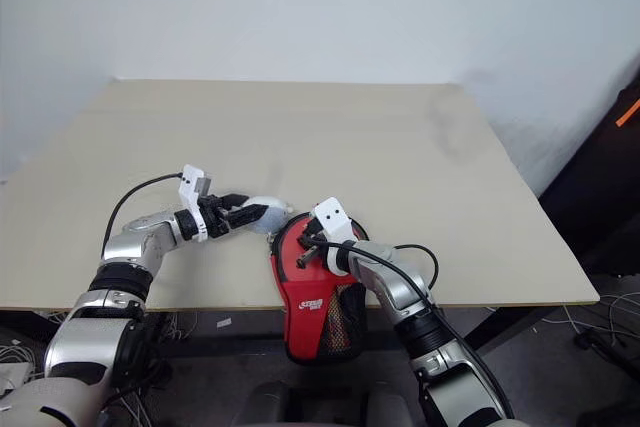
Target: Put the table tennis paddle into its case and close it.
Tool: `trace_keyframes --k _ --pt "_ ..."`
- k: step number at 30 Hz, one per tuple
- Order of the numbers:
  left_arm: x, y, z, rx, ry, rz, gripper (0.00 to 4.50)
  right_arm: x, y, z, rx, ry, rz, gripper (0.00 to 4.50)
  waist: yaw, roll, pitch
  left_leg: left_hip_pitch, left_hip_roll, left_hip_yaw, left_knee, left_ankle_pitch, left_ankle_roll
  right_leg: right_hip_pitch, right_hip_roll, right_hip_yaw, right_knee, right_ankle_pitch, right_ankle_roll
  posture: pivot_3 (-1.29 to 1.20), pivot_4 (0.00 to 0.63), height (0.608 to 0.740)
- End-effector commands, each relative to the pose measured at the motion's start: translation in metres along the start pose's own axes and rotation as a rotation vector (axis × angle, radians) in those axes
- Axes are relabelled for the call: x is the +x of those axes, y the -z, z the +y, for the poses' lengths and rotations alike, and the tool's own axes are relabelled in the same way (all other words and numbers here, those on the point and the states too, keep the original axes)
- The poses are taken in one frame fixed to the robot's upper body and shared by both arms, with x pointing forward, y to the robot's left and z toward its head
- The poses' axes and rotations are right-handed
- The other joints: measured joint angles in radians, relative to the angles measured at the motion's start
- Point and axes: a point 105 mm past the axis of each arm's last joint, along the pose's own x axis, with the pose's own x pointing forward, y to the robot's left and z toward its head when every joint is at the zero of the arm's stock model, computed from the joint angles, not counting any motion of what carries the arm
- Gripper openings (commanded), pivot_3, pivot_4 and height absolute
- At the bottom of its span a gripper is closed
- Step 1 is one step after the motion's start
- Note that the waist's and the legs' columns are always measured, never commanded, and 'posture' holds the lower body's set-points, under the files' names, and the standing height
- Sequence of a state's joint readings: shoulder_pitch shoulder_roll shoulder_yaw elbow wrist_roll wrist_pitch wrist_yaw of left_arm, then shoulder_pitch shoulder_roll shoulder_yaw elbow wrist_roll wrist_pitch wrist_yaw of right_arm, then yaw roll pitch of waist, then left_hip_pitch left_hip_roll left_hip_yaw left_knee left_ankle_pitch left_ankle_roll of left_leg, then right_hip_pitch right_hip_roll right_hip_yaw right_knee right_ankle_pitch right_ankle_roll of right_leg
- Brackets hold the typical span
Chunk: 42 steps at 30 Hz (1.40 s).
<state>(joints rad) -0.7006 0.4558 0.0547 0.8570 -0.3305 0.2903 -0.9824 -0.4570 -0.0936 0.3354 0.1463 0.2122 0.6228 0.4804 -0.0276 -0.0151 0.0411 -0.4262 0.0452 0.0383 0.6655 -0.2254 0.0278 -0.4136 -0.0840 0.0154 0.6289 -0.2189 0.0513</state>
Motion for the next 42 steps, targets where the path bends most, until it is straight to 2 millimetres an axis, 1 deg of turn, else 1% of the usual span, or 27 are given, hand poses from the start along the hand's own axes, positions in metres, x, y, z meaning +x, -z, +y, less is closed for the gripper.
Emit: trace_keyframes --k 1,9,12,21,24,28,29,35,40,42 --pt "0.006 -0.007 -0.005 0.012 0.026 -0.006 4.5 0.0 0.001 0.0 0.003 0.003 0.0 0.04 0.0 0.0 0.0 0.0 0.0 0.0 0.0 0.0 0.0 0.0 0.0 0.0 0.0 0.0 0.0 0.0 0.0 0.74" --pt "0.019 0.002 -0.022 -0.011 0.095 0.021 4.5 0.001 0.007 -0.001 0.018 0.016 0.028 0.04 0.0 0.0 0.0 0.001 0.0 0.0 0.0 0.0 0.0 0.001 0.0 0.0 0.0 0.0 0.0 0.0 0.0 0.74" --pt "0.024 0.009 -0.029 -0.023 0.121 0.033 4.5 0.0 0.008 -0.001 0.024 0.017 0.033 0.04 0.0 0.0 0.0 0.002 0.0 0.0 0.0 0.0 0.0 0.002 0.0 0.0 0.0 0.0 0.0 0.0 0.0 0.74" --pt "0.026 0.014 -0.027 -0.057 0.084 0.026 4.5 -0.001 0.014 -0.002 0.036 0.022 0.045 0.04 0.0 0.0 -0.001 0.003 0.0 0.0 0.0 0.0 0.0 0.003 0.0 0.0 0.0 0.0 0.0 0.0 0.0 0.74" --pt "0.027 0.013 -0.026 -0.069 0.069 0.013 3.9 -0.001 0.014 -0.001 0.036 0.021 0.048 0.0 0.0 0.0 -0.001 0.004 0.0 0.0 0.0 0.0 0.0 0.003 0.0 0.0 0.0 0.0 0.0 0.0 0.0 0.74" --pt "0.028 0.008 -0.026 -0.077 0.065 -0.006 2.52 -0.001 0.016 0.0 0.033 0.014 0.054 0.0 0.0 0.0 -0.001 0.004 0.0 0.0 0.0 0.0 0.0 0.004 0.0 0.0 0.0 0.0 0.0 0.0 0.0 0.74" --pt "0.028 0.004 -0.026 -0.082 0.066 -0.019 2.27 -0.001 0.016 0.001 0.032 0.011 0.055 0.0 0.0 0.0 -0.001 0.005 0.0 0.0 0.0 0.0 0.0 0.004 0.0 0.0 0.0 0.0 0.0 0.0 0.0 0.74" --pt "0.027 -0.015 -0.023 -0.114 0.064 -0.085 2.27 0.0 0.018 0.005 0.027 -0.003 0.062 0.0 -0.001 0.0 -0.001 0.005 0.0 0.0 -0.001 0.0 0.0 0.004 0.0 0.0 0.0 0.0 0.0 0.0 0.0 0.74" --pt "0.026 -0.037 -0.016 -0.138 0.028 -0.161 2.27 0.001 0.021 0.01 0.022 -0.021 0.075 0.0 -0.005 0.0 -0.001 0.005 0.0 0.0 -0.001 0.0 0.0 0.005 0.0 0.0 0.0 0.0 0.0 0.0 0.0 0.74" --pt "0.027 -0.042 -0.013 -0.14 0.006 -0.177 2.27 0.001 0.022 0.011 0.022 -0.026 0.079 0.0 -0.007 0.0 -0.001 0.005 0.0 -0.001 -0.001 0.0 0.0 0.005 0.0 0.0 0.0 0.0 0.0 0.0 0.0 0.74"
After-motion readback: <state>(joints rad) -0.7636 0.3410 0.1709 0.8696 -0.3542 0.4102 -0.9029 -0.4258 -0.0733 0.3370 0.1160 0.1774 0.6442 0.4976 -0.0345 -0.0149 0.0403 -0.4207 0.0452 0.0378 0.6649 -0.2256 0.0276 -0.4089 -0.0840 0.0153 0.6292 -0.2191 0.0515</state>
